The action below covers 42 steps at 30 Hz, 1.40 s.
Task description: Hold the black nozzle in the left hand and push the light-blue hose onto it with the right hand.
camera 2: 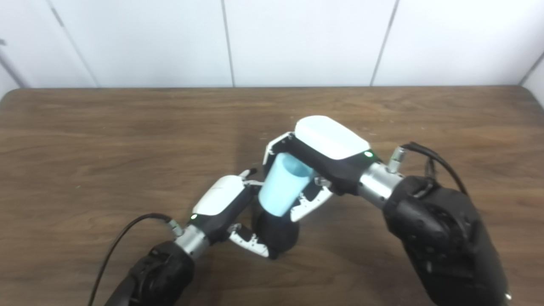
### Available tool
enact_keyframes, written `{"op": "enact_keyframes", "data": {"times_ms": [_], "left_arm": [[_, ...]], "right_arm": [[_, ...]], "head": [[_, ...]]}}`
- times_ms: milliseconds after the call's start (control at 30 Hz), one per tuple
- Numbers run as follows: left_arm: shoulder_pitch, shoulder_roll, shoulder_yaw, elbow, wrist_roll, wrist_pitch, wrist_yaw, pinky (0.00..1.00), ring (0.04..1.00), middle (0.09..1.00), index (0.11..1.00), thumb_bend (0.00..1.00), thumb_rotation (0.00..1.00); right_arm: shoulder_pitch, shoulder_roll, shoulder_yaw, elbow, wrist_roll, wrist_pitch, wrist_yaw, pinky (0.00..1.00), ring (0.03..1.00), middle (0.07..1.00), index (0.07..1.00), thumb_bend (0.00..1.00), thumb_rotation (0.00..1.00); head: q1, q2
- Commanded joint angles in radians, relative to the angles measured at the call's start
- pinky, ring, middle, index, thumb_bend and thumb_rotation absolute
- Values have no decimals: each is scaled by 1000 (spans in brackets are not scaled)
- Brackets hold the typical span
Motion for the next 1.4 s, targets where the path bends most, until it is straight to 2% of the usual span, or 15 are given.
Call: {"op": "enact_keyframes", "data": {"times_ms": [0,233,600,833,1100,1233,1367], "left_arm": [[3,-7,-32,35,41,35,-56,1000,732,497,477,522,0],[-2,-14,-40,36,54,44,-52,1000,732,497,476,522,0],[-1,-9,-35,43,53,37,-43,1000,732,498,475,522,0],[0,-2,-30,43,47,35,-46,1000,732,501,472,521,0],[-1,22,-13,37,28,28,-51,1000,732,496,478,522,0],[0,36,-7,33,23,24,-46,1000,729,498,477,522,0],[1,47,-1,26,22,23,-45,1000,727,502,473,521,0]], "right_arm": [[-12,-25,19,13,54,-42,19,316,436,510,493,499,0],[-6,-68,18,24,64,-19,10,322,429,509,501,499,0],[-14,-62,51,3,9,24,20,317,431,508,500,499,0],[1,-55,100,10,-57,-39,-2,309,435,515,498,497,0],[-81,-57,147,-4,-126,-94,64,330,423,500,478,500,0],[-124,-49,147,-6,-133,-118,97,266,412,527,531,489,0],[-147,-34,143,-11,-139,-122,131,196,350,491,546,506,0]], "head": [[8,1],[19,-1],[-6,1],[-41,5],[-69,6],[-75,6],[-78,9]]}}
